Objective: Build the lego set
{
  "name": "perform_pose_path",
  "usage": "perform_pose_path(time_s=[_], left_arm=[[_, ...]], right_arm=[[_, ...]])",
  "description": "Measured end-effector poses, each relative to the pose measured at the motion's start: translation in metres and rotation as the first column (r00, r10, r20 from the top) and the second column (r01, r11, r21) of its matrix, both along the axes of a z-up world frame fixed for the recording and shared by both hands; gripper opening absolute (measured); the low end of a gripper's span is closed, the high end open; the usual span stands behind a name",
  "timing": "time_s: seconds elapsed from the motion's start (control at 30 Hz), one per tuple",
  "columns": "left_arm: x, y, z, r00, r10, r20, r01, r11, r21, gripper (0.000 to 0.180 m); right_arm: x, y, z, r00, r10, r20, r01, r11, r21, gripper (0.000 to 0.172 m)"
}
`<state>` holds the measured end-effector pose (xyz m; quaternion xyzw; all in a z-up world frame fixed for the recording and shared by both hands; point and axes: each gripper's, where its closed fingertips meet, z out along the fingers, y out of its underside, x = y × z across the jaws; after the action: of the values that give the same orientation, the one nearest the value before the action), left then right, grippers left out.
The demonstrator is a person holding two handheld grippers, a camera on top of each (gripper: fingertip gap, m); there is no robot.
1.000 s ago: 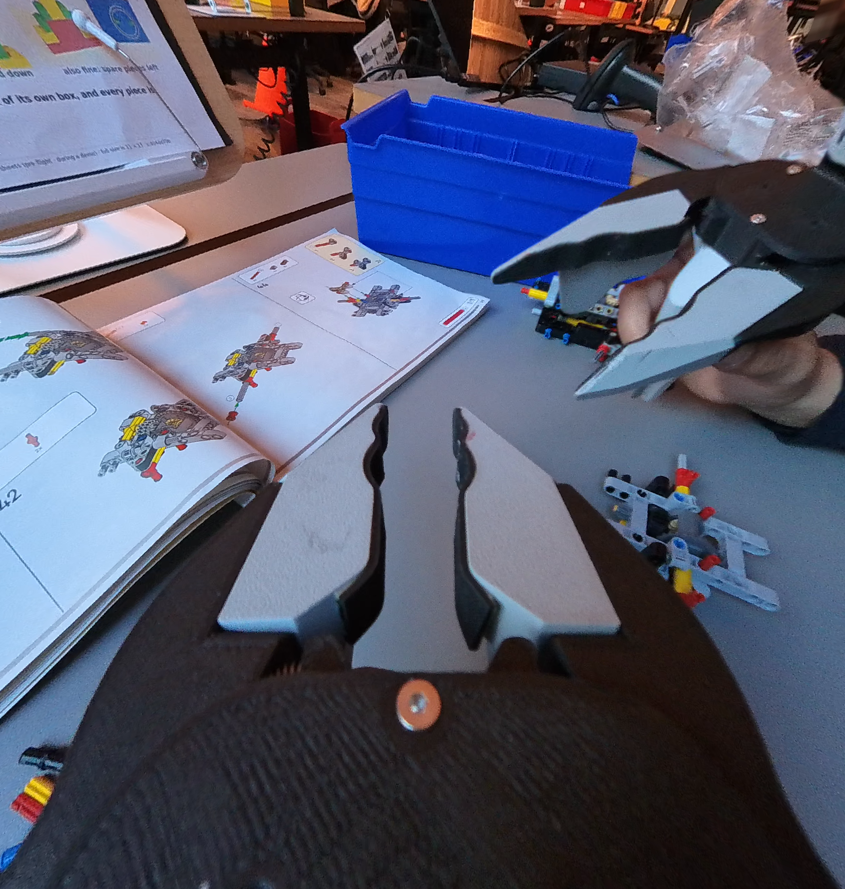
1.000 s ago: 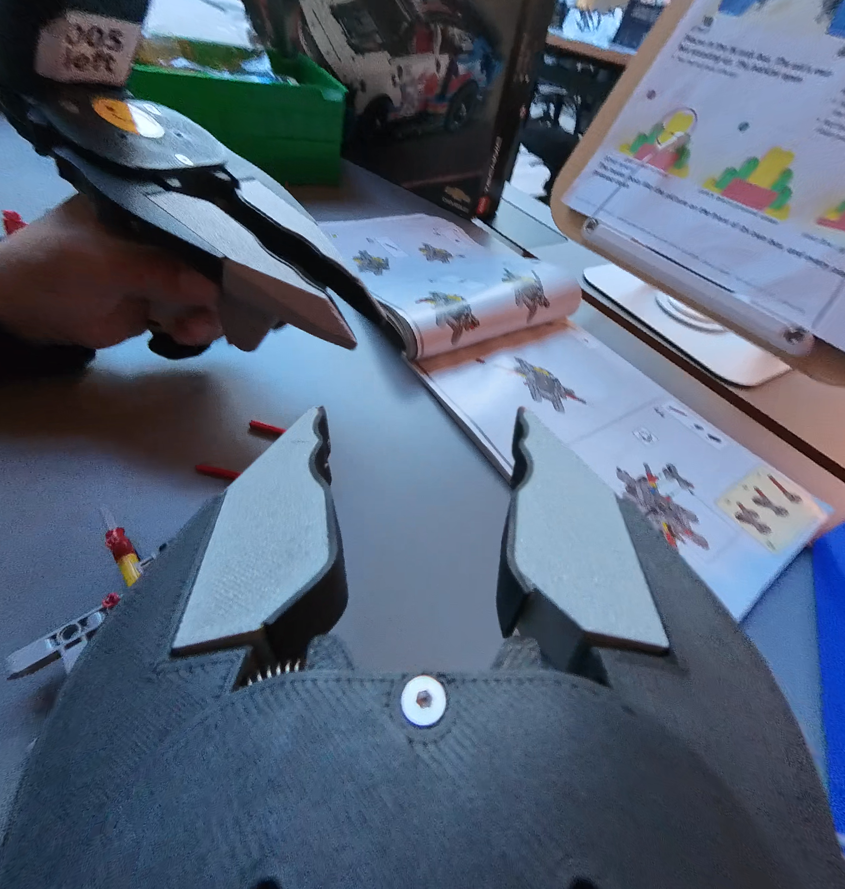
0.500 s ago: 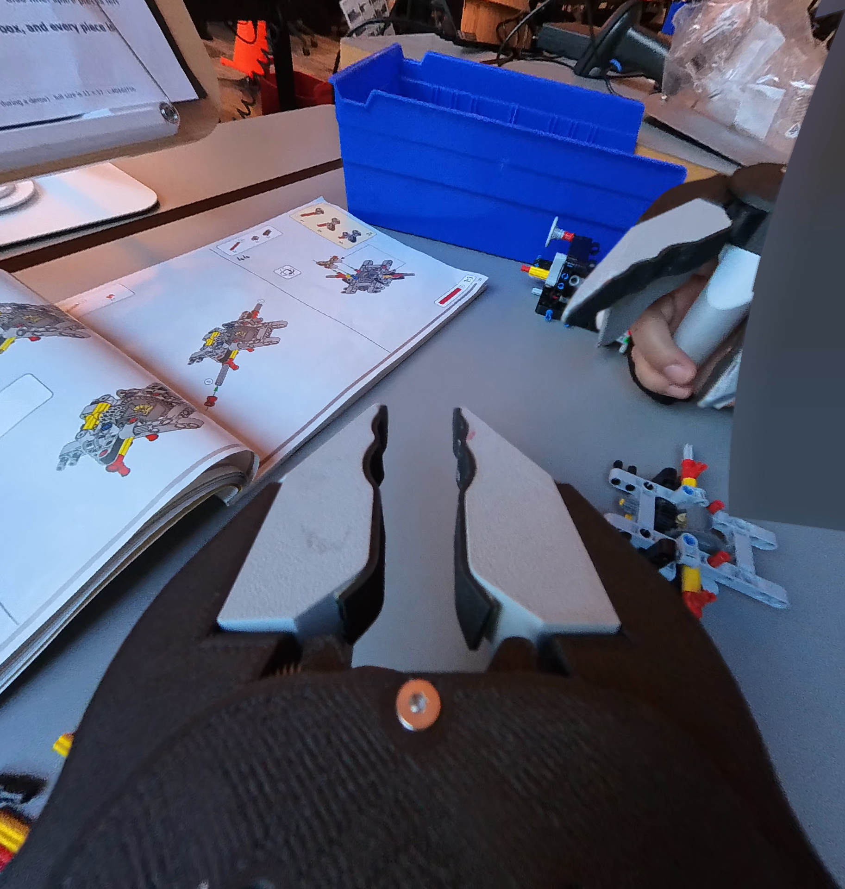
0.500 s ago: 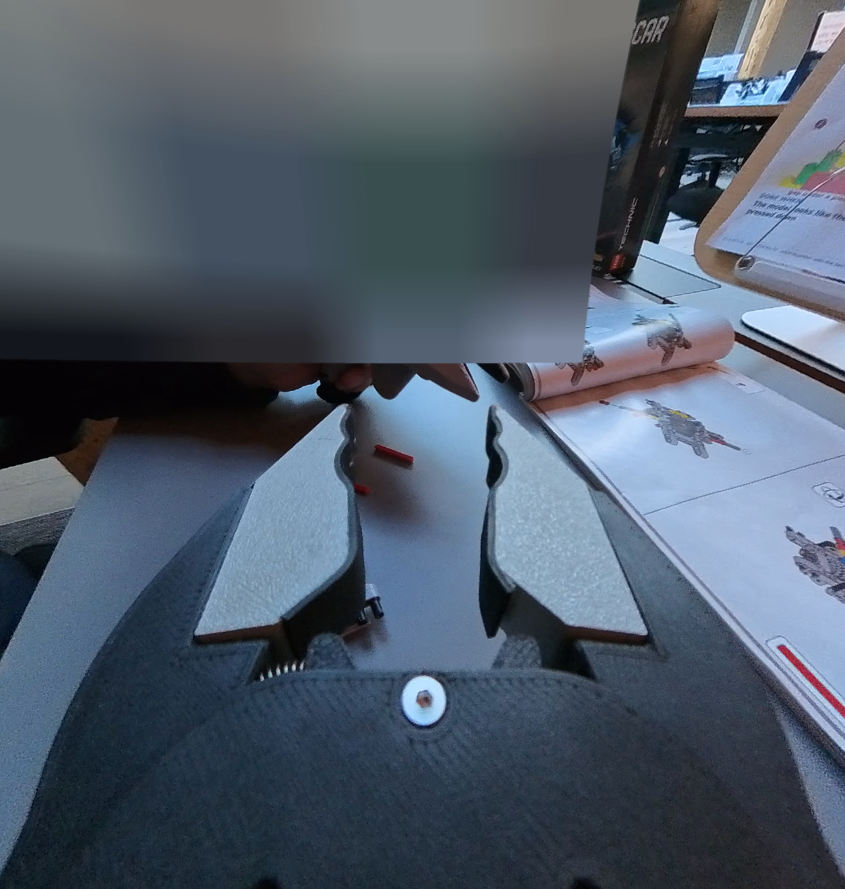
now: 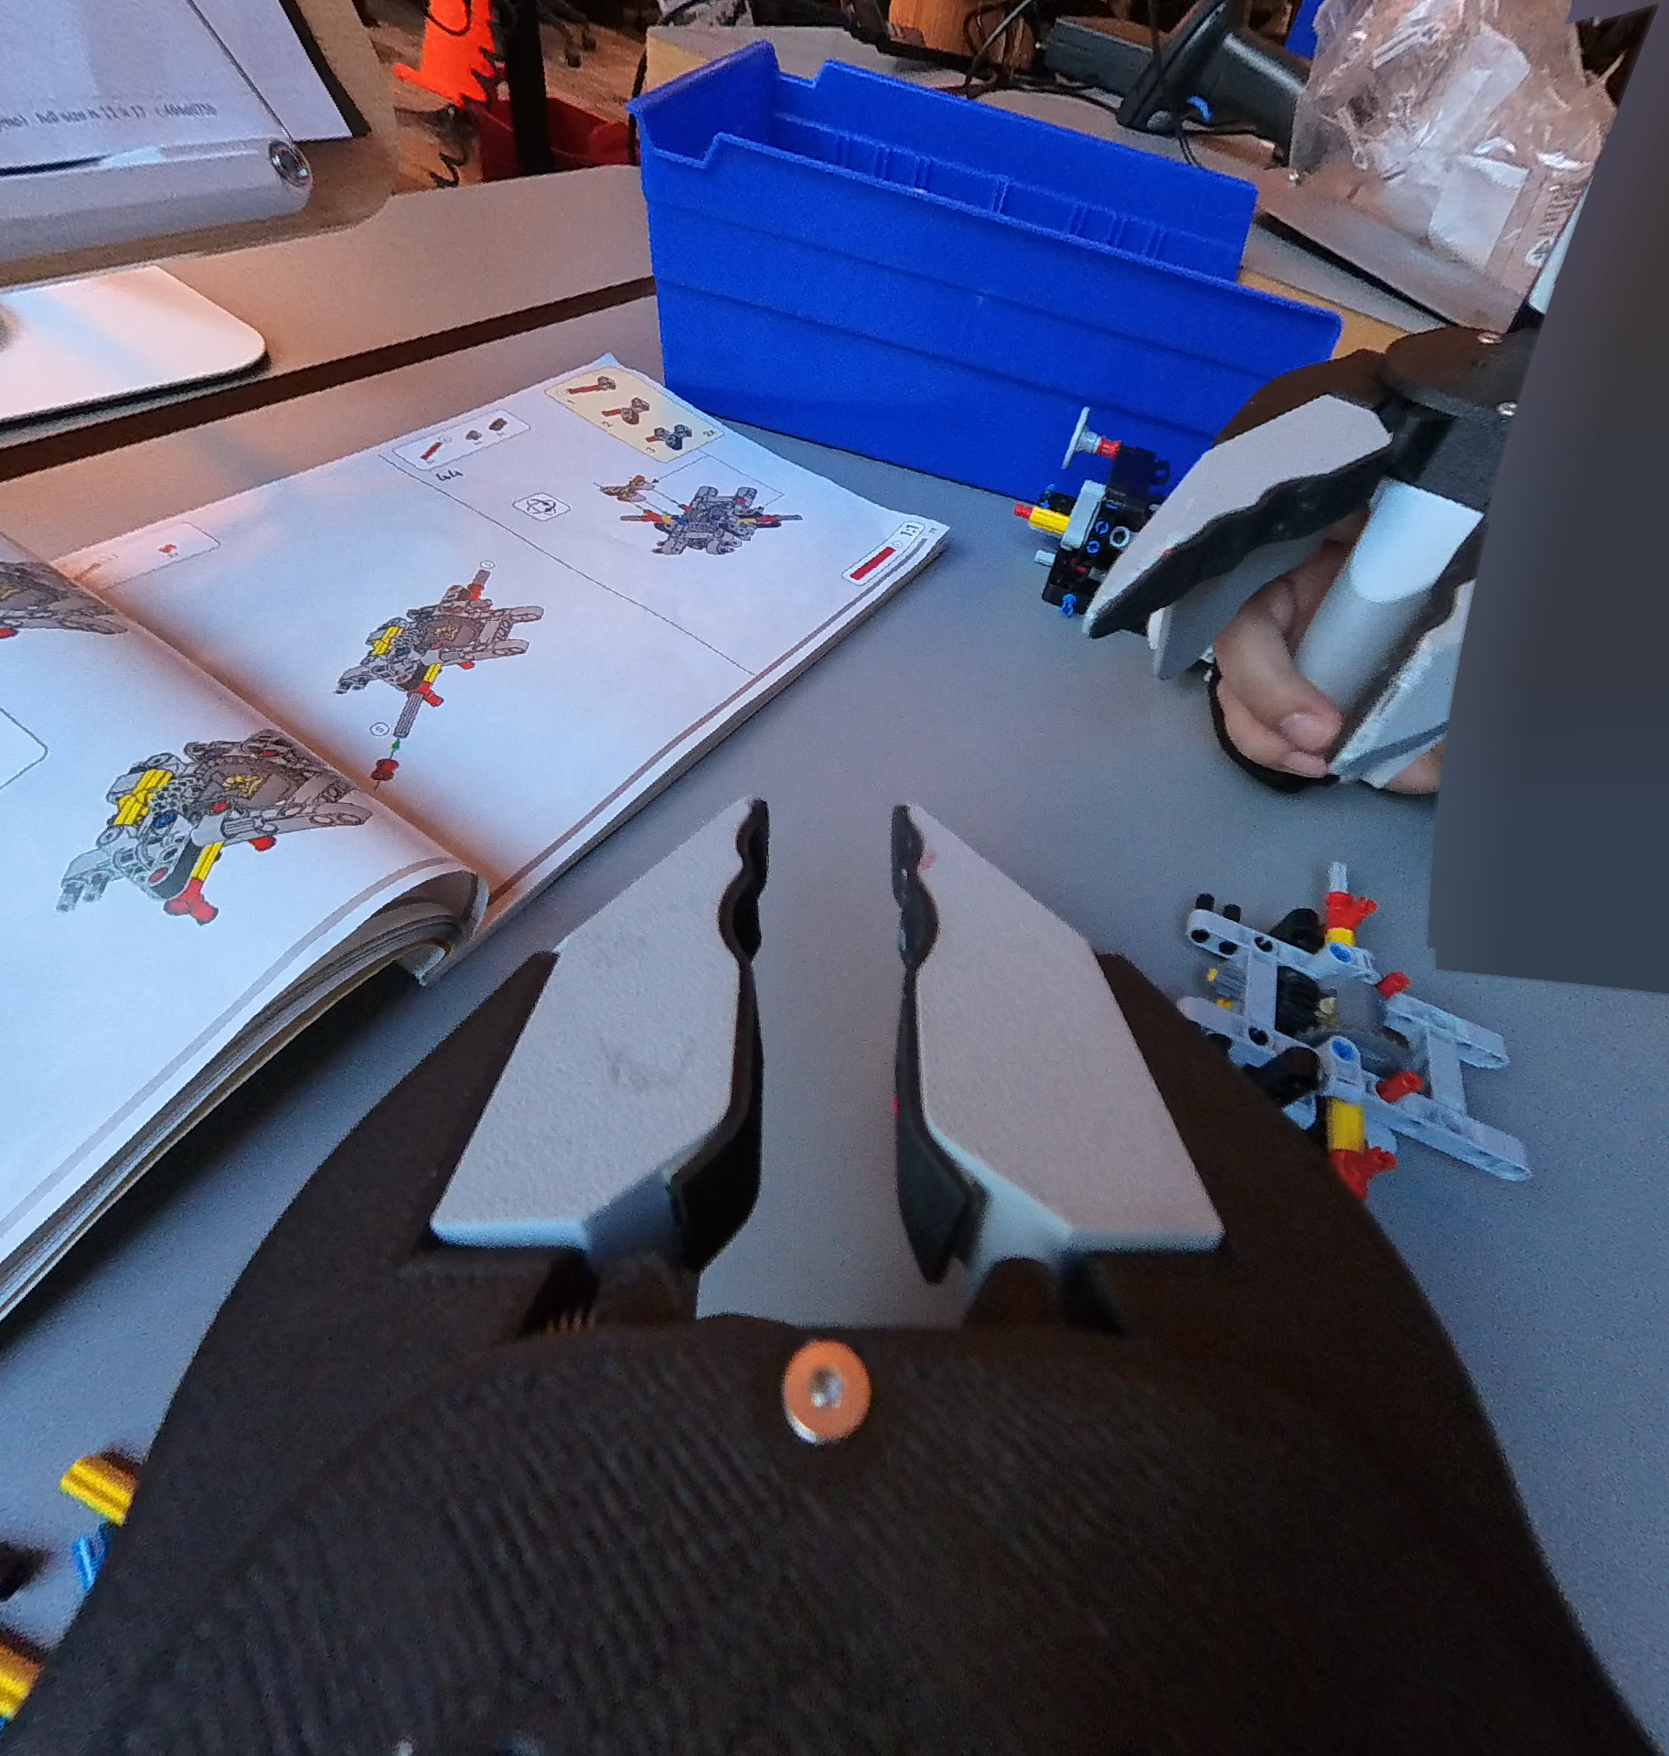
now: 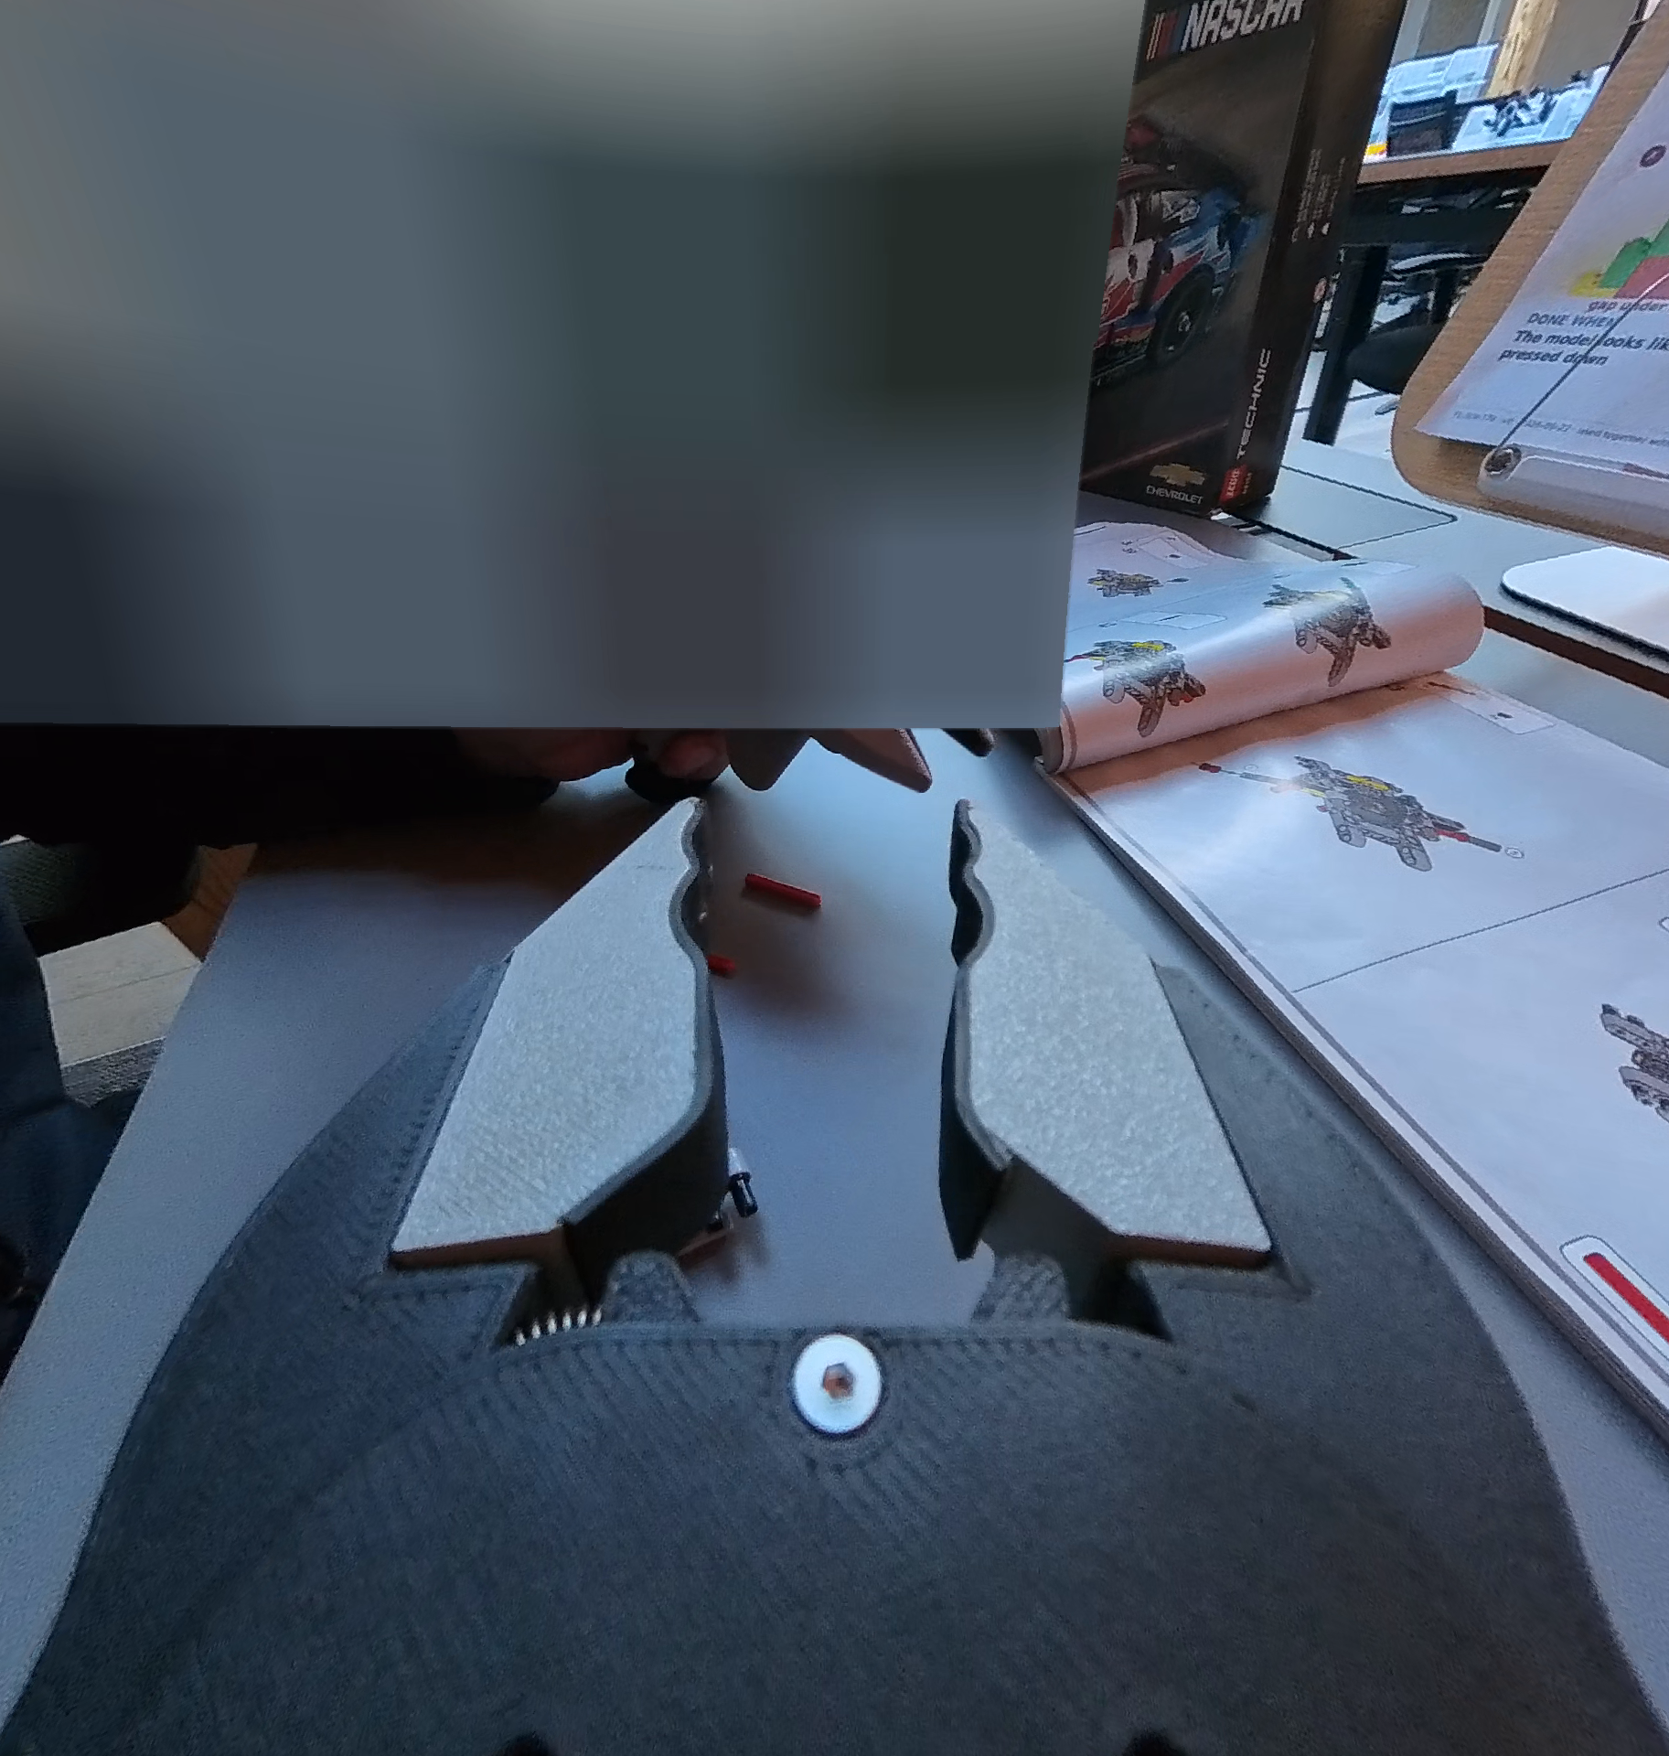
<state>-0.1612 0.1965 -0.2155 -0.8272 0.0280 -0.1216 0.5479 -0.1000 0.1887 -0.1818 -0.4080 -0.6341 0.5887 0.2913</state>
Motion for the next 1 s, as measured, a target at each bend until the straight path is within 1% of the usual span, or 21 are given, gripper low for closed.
perform_pose_path(time_s=[0.33, 0.5, 1.0], left_arm=[[0.0032, -0.0004, -0.0007, 1.000, -0.011, -0.013, 0.011, 1.000, -0.009, 0.022], [0.0017, -0.0007, -0.0007, 1.000, -0.005, -0.016, 0.005, 1.000, -0.009, 0.022], [-0.0003, -0.0008, -0.0023, 1.000, 0.000, -0.012, -0.001, 1.000, -0.015, 0.020]], right_arm=[[0.0019, -0.0023, -0.0003, 1.000, 0.020, 0.009, -0.020, 1.000, -0.011, 0.043], [0.0027, -0.0042, -0.0014, 0.999, 0.041, 0.018, -0.041, 0.999, -0.018, 0.037], [0.0024, -0.0017, -0.0005, 0.999, 0.046, 0.026, -0.045, 0.998, -0.052, 0.032]])
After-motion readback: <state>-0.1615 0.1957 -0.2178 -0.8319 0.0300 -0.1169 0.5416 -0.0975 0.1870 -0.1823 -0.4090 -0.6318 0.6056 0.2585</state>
